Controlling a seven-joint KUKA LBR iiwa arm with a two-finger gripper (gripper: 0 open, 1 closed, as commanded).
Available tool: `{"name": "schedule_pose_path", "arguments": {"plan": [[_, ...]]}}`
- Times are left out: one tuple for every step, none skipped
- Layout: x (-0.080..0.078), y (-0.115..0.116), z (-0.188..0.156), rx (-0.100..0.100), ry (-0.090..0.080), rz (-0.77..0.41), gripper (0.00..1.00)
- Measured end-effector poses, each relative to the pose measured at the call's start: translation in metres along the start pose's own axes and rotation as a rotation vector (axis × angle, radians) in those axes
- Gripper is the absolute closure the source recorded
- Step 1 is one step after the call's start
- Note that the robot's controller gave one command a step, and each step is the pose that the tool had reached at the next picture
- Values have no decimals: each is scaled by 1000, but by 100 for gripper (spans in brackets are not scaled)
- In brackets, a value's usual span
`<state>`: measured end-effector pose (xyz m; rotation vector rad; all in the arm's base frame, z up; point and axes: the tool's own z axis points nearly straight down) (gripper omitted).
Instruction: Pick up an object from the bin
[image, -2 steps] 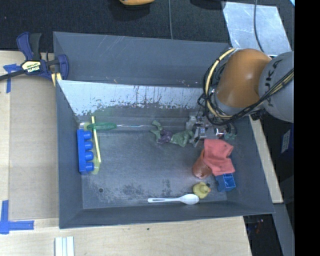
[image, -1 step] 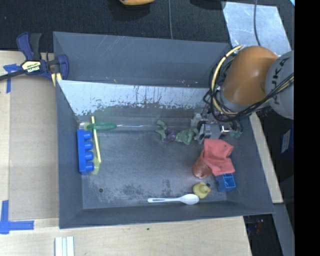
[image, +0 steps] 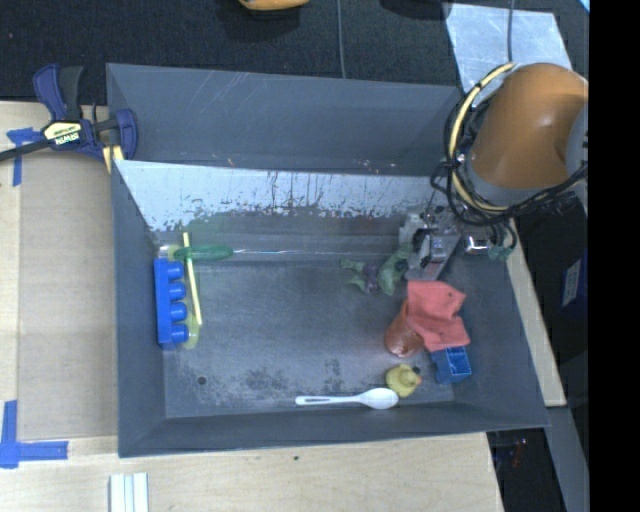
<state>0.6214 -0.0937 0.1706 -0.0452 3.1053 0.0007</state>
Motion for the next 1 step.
{"name": "schedule_pose_path", "arguments": {"plan": [[-4,1,-39,3,-12,-33,100]]}}
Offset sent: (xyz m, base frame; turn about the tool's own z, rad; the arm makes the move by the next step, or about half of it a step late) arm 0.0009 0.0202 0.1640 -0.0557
